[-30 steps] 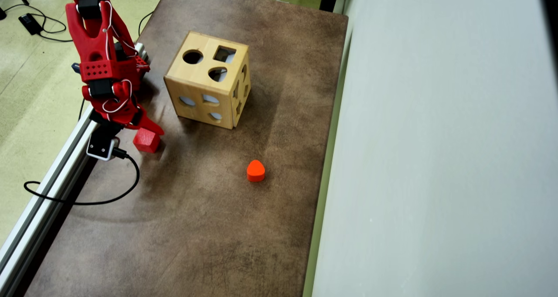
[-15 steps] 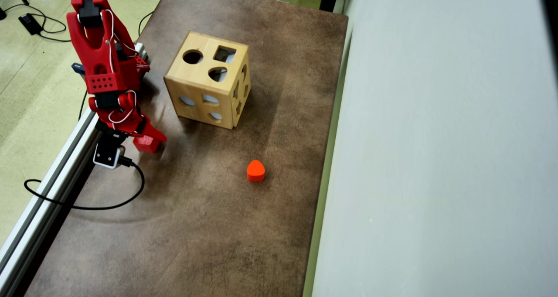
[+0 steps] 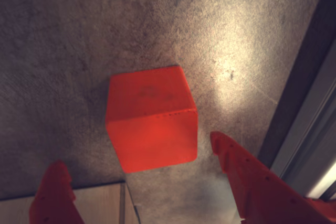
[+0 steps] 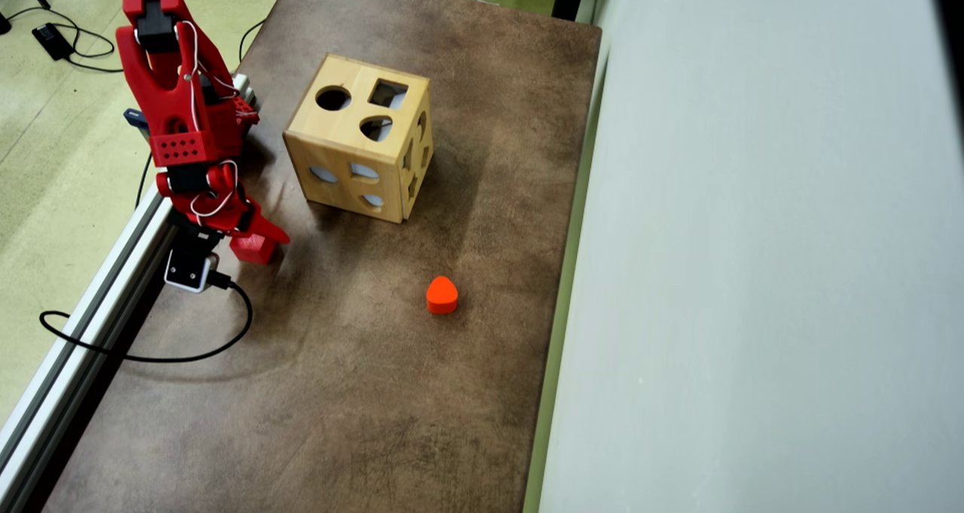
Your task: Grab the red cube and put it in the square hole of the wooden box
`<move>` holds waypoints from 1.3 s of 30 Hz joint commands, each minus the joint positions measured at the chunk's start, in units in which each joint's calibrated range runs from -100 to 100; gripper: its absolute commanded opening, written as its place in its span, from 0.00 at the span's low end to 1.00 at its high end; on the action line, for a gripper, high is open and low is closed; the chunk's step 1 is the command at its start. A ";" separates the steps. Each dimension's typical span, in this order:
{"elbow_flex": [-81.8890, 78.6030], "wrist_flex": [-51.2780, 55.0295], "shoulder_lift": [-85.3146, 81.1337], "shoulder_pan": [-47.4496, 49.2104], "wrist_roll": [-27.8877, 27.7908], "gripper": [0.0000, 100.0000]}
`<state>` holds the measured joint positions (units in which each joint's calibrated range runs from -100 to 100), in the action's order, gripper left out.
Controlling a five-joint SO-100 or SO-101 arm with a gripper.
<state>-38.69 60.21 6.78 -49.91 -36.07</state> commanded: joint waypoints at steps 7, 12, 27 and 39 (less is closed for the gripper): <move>1.30 -3.88 -0.37 0.06 -0.20 0.41; 1.12 -4.28 -0.28 -0.16 -0.20 0.40; 1.93 -4.92 4.13 0.06 -0.15 0.40; 2.02 -4.92 3.96 0.36 0.24 0.22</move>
<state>-38.60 55.61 11.19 -49.98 -36.07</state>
